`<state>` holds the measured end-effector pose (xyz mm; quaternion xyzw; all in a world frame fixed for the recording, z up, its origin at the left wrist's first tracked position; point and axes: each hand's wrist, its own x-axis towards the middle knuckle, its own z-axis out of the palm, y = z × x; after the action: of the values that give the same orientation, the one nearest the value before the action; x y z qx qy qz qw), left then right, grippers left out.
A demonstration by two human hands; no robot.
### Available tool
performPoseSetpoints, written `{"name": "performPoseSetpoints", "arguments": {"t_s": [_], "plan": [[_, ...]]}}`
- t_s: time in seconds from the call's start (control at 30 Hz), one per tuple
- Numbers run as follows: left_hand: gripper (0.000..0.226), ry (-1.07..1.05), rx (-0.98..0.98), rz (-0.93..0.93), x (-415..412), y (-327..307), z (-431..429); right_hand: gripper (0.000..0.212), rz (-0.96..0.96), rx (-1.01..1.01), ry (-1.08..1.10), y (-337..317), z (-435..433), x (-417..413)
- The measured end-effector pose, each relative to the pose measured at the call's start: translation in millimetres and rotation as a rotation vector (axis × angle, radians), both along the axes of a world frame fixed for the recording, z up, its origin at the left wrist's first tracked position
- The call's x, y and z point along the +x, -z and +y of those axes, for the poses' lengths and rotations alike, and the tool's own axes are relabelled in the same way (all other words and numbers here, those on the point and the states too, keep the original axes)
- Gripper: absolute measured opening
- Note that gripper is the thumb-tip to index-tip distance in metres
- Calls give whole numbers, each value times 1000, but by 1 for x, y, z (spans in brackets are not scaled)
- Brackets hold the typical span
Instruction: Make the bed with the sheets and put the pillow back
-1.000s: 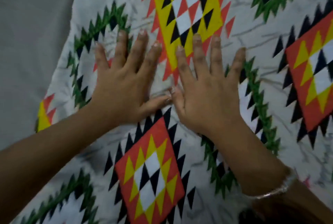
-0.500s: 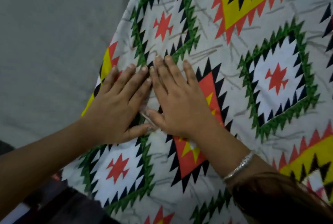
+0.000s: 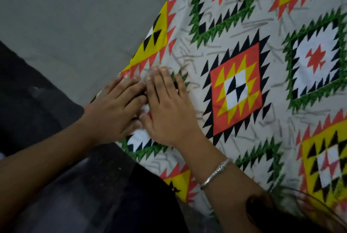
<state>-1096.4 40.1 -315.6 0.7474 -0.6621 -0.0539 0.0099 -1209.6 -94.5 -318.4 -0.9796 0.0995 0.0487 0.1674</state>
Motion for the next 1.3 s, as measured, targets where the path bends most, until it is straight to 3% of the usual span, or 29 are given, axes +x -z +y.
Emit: {"name": "performPoseSetpoints", "arguments": {"t_s": [0.1, 0.17, 0.27, 0.33, 0.43, 0.57, 0.73, 0.87, 1.1, 1.3], "plan": [[12, -29, -133, -9, -6, 0, 10, 73, -14, 17, -93, 0, 12, -1], [9, -58, -164, -39, -9, -3, 17, 77, -79, 67, -159, -2, 12, 0], [15, -80, -201, -62, -10, -7, 22, 81, -123, 41, -72, -1, 6, -3], [23, -62, -172, -35, -11, -3, 28, 90, -17, -43, 5, -2, 14, -6], [49, -43, -61, 4, -14, 4, 49, 99, 79, -70, -83, -3, 40, -13], [51, -170, -88, -8, -22, -5, 69, 88, -26, 6, -144, -10, 34, -8], [63, -334, 40, 71, -30, -15, 55, 84, 203, -76, -64, -17, 49, -1], [67, -388, 42, 137, -28, -35, 47, 75, 281, 42, -132, -32, 41, 5], [79, -412, 23, 102, 3, -133, 21, 89, 209, -36, 12, -132, 4, 21], [81, -270, 92, 5, 18, -238, -17, 103, 86, -133, 201, -251, -30, 18]]}}
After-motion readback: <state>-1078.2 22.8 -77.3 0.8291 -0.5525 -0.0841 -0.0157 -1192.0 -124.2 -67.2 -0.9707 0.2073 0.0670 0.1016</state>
